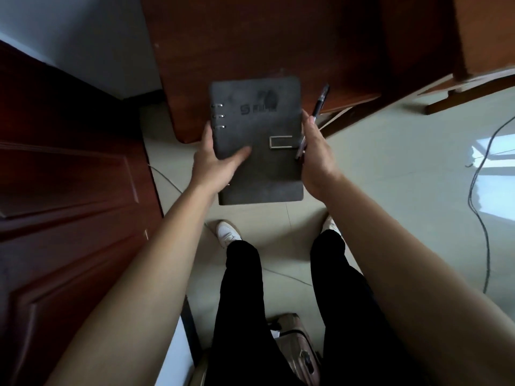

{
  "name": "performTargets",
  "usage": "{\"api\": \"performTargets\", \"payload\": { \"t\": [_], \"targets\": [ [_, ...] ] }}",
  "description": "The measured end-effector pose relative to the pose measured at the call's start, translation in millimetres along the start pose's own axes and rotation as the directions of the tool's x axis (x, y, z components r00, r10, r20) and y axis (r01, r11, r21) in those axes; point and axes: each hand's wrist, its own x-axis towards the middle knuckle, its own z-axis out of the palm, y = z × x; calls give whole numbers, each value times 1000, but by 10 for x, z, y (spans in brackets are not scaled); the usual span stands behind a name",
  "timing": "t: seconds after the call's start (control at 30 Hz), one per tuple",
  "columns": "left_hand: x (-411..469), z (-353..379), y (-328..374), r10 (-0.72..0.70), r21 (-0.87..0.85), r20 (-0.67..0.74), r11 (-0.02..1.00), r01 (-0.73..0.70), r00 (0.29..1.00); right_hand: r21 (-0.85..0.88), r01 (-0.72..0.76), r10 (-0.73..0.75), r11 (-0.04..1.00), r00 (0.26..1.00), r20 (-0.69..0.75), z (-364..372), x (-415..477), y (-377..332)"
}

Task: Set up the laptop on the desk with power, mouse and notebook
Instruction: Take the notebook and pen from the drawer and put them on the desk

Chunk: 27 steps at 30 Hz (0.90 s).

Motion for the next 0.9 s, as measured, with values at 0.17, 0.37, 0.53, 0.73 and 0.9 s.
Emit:
{"api": "performTargets", "payload": {
  "t": [0.17,0.37,0.53,0.73,0.9],
  "targets": [
    [-407,-1,63,-28,-232,149,971,63,988,-86,33,-31,996,999,26,-119,-394,-185],
    [-1014,-303,901,-46,-247,262,962,113,964,-79,24,-21,997,999,45,-159,-1332,-974],
    [-1500,-372,1814,-5,-226,383,969,99,924,73,62,-62,995,998,-8,-402,-2116,-1695],
    [-2166,258,2977,137,-127,538,989,-81,832,144,233,-221,962,971,-92,-1274,-2897,-2418],
    [-2532,1196,3599,160,-83,678,986,-141,717,218,284,-271,934,958,-89,-2525,-3358,-2765]
  ]
}}
